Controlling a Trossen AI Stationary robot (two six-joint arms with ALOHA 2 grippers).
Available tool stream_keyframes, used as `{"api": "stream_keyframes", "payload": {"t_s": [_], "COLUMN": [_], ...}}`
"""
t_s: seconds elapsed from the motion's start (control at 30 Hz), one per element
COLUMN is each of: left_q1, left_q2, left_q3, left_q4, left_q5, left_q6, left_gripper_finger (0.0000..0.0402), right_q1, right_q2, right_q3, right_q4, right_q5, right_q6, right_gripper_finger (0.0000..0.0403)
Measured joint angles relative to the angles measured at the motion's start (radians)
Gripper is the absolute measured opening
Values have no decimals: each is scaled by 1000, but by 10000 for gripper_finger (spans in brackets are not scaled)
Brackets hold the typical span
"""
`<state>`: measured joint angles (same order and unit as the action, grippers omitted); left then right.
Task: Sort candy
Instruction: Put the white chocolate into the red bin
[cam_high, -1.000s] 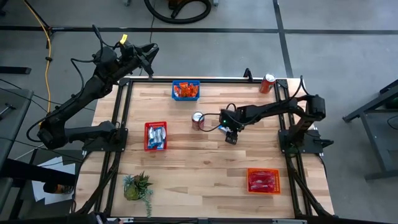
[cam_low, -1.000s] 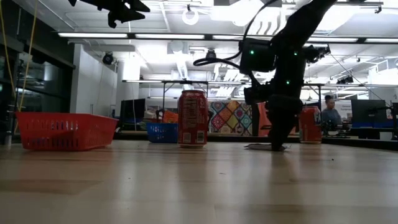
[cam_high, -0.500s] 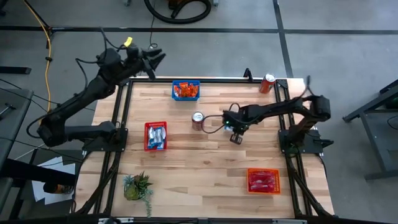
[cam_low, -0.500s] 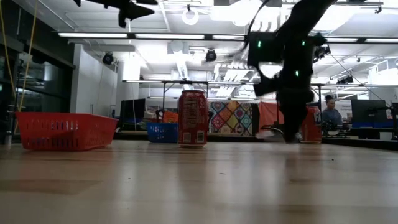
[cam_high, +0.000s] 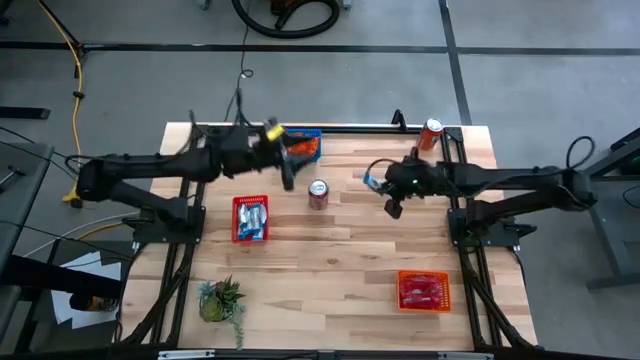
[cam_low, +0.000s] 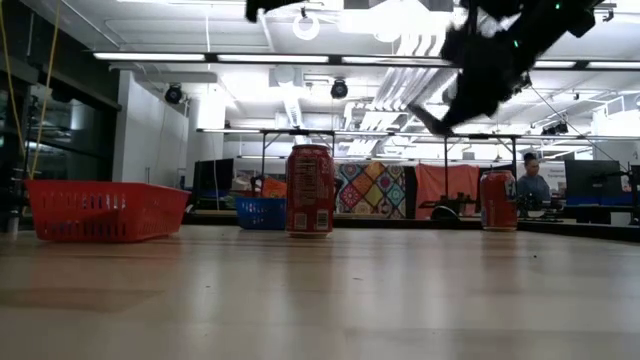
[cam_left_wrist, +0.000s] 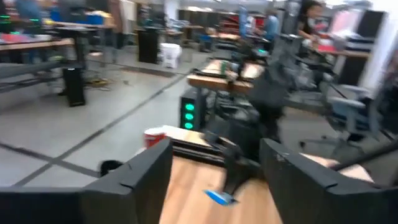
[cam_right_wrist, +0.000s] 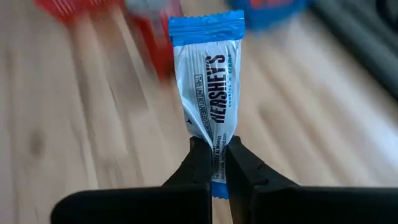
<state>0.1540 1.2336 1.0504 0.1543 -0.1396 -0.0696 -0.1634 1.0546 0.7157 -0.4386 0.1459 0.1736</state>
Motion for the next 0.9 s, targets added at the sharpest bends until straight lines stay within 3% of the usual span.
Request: {"api": "stream_keyframes", "payload": {"t_s": [0.2, 0.4, 0.67, 0.9], "left_q1": [-126, -132, -123, -145], "left_q2": [88, 114, 113, 113], "left_q3": [59, 82, 84, 84], "left_q4": [0, 1, 10, 9], "left_q5": [-66, -133, -135, -138], "left_q6": [-6, -33, -58, 13], "left_gripper_finger": [271, 276, 277, 277], "right_q1": [26, 72, 119, 120], "right_q2": [-25, 16, 145, 244], "right_q3": [-3, 2, 136, 249], "right_q4": [339, 646, 690, 690], "right_q5": [-4, 76, 128, 143], "right_q6": [-89, -128, -238, -305], "right_gripper_finger": [1, 1, 0, 0]}}
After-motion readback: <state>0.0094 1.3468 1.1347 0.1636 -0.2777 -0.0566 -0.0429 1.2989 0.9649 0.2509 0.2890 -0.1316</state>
